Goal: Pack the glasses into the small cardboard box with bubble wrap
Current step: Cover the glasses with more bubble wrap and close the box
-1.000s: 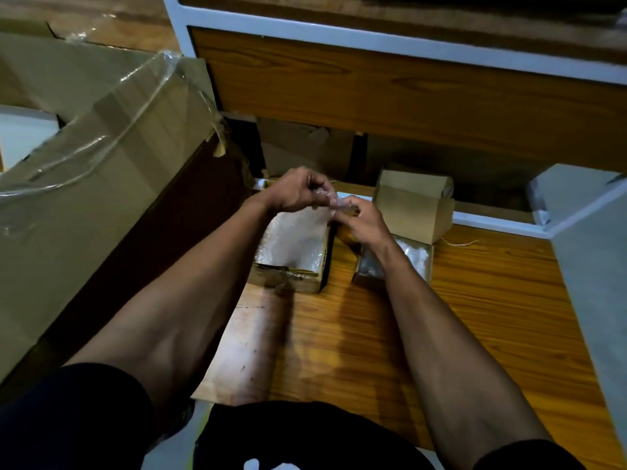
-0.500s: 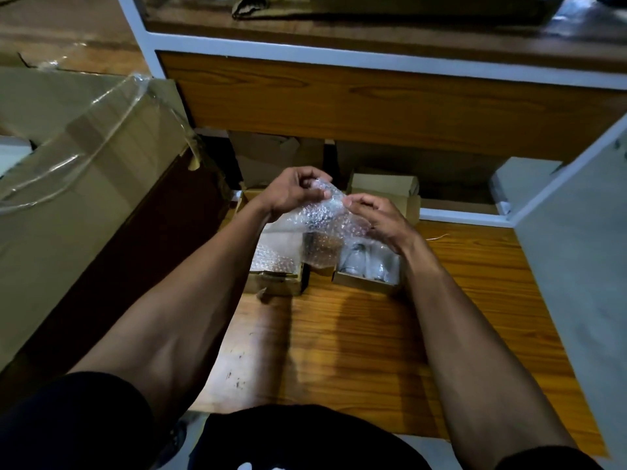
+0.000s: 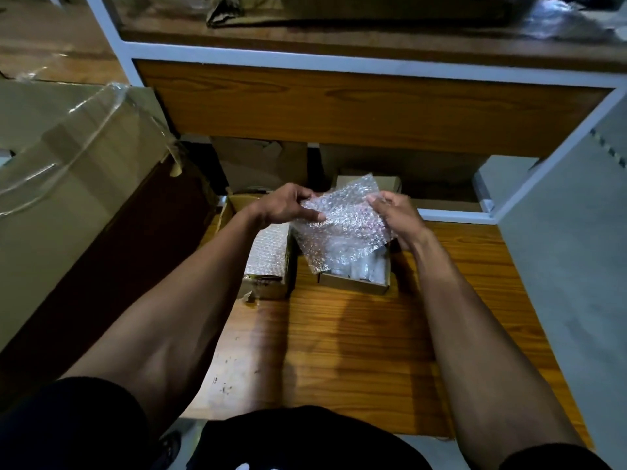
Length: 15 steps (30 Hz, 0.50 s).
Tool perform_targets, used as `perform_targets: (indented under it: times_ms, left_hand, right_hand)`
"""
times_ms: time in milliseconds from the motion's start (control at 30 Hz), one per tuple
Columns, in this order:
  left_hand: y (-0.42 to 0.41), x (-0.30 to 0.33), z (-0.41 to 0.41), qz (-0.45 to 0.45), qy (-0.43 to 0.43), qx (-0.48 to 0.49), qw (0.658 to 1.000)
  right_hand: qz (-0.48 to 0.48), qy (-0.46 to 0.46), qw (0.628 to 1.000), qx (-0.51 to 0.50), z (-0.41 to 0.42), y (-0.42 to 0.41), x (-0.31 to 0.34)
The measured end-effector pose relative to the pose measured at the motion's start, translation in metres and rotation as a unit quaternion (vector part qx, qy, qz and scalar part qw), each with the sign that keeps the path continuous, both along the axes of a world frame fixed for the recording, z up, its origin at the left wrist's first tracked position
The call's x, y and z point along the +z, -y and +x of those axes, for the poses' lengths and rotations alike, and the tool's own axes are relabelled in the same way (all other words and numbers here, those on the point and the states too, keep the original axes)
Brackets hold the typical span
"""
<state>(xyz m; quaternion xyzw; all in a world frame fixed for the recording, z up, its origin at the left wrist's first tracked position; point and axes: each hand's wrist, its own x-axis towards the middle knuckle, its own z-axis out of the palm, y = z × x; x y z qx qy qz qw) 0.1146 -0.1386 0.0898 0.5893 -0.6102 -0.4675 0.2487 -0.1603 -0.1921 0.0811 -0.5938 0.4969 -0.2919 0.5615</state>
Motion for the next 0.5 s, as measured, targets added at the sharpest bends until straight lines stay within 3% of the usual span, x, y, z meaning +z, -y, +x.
perform_targets:
  times_ms: [200,400,500]
  left_hand:
    - [-0.001,-0.001,-0.003,-0.005,-0.069,0.048,0.996]
    - [-0.003,-0.025,-0.017,0.047,-0.230,0.217,0.947]
    - [-0.005,-0.037,-0.024,0.070,-0.222,0.226,0.946]
  right_hand:
    - [0.016,0.022,0.999,-0.021,-0.017,0.011,-0.008]
    - [0.023,0.044,0.997,-0.067,-0.025,0.026,-0.036]
    - [0.004,0.030,0.995,-0.093,-0.021,0.016,-0.031]
